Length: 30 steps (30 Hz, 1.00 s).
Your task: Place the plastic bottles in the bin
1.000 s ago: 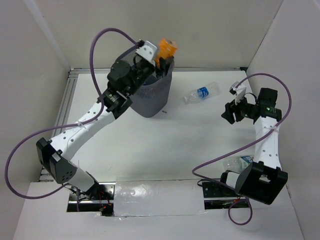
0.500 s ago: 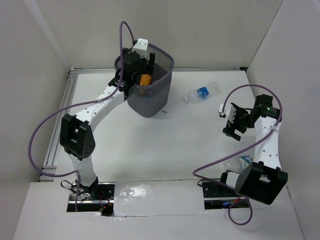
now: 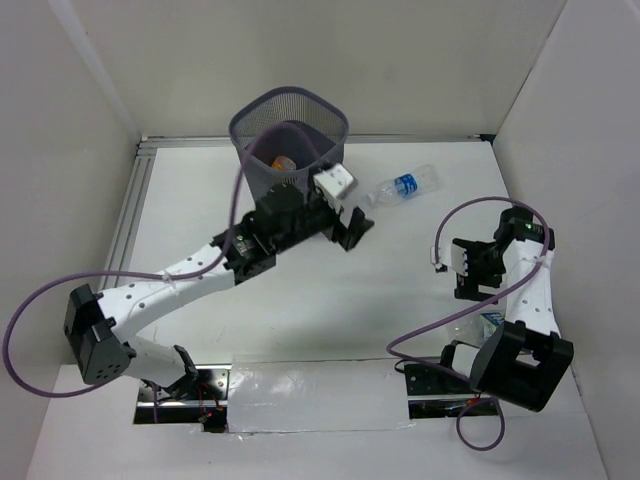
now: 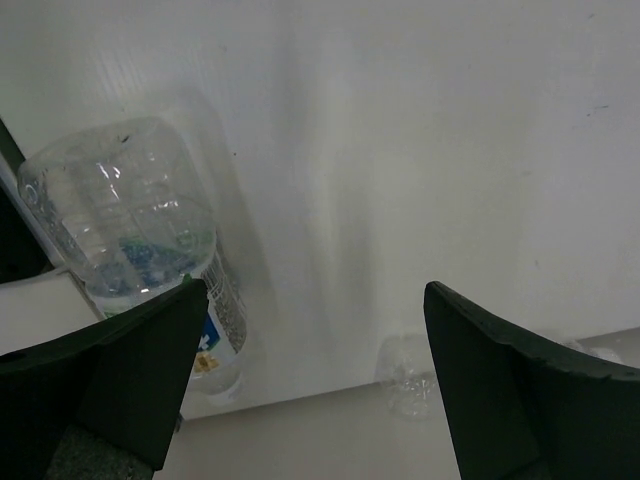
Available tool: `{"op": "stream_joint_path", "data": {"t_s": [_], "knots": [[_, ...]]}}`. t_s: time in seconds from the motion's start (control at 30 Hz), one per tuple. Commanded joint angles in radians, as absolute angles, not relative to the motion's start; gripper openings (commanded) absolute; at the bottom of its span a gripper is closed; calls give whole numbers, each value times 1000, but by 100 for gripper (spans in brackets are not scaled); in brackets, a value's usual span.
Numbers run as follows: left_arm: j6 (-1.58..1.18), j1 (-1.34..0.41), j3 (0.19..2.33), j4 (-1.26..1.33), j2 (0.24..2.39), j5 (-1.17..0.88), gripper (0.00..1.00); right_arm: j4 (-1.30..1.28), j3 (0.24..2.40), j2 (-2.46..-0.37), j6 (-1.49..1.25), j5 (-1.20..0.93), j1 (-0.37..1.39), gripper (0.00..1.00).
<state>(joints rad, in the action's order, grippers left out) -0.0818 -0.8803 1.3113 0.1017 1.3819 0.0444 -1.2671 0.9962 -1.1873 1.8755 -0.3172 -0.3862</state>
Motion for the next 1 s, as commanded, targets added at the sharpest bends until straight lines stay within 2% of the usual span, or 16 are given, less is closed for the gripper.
{"op": "stream_joint_path", "data": {"t_s": [0.0,0.4,0.77,0.97], "knots": [[-146,-942,1213,80,1410,49,100,-1310,946,-1146,1934,-216,-391,95],[-158,-969,1287,-9,1485,2,100,-1225,762,-1029,2005,-86,-391,95],[-238,-979,1158,0,1413,34,100,-1218,638,-1072,2100,9,-391,95],[-247,-979,1124,0,1391,43,100,-1085,542,-1062,2091,9,-391,95]]}}
